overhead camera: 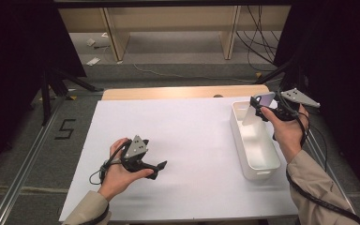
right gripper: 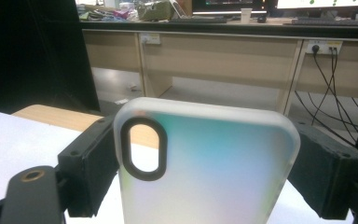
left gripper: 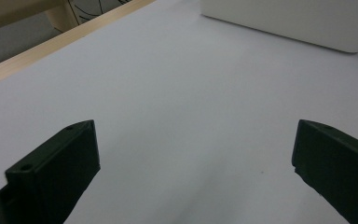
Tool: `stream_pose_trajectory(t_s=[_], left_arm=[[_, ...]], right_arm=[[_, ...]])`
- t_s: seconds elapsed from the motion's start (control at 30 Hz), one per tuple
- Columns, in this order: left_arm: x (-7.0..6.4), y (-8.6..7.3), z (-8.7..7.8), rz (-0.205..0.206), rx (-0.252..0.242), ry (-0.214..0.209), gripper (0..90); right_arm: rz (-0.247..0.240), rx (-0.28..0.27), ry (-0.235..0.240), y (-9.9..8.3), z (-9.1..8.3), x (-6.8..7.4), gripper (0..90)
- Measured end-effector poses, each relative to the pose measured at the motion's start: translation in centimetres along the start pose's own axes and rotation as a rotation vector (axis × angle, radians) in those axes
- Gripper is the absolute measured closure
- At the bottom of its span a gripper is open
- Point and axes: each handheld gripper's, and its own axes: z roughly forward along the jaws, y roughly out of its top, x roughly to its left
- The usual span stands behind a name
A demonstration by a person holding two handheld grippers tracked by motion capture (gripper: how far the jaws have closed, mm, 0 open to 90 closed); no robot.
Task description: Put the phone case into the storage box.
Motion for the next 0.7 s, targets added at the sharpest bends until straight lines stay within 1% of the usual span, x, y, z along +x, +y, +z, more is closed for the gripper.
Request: stream_pose_trajectory(t_s=[0.2, 0.4, 0.7], left_arm=[[0.01, -0.02, 0.02, 0.0, 0.002, 0.0, 0.0], [0.01, -0.02, 0.0, 0.001, 0.001, 0.0, 0.1], [0.0, -0.02, 0.04, 0.001, 0.002, -0.001, 0.2]], right_arm=[[-0.002, 0.001, 0.0, -0.04, 0.05, 0.0, 17.7], [-0.011, 0.021, 0.005, -0.5, 0.41, 0.29, 17.8], [-0.015, 0.024, 0.006, -0.65, 0.52, 0.33, 17.8]])
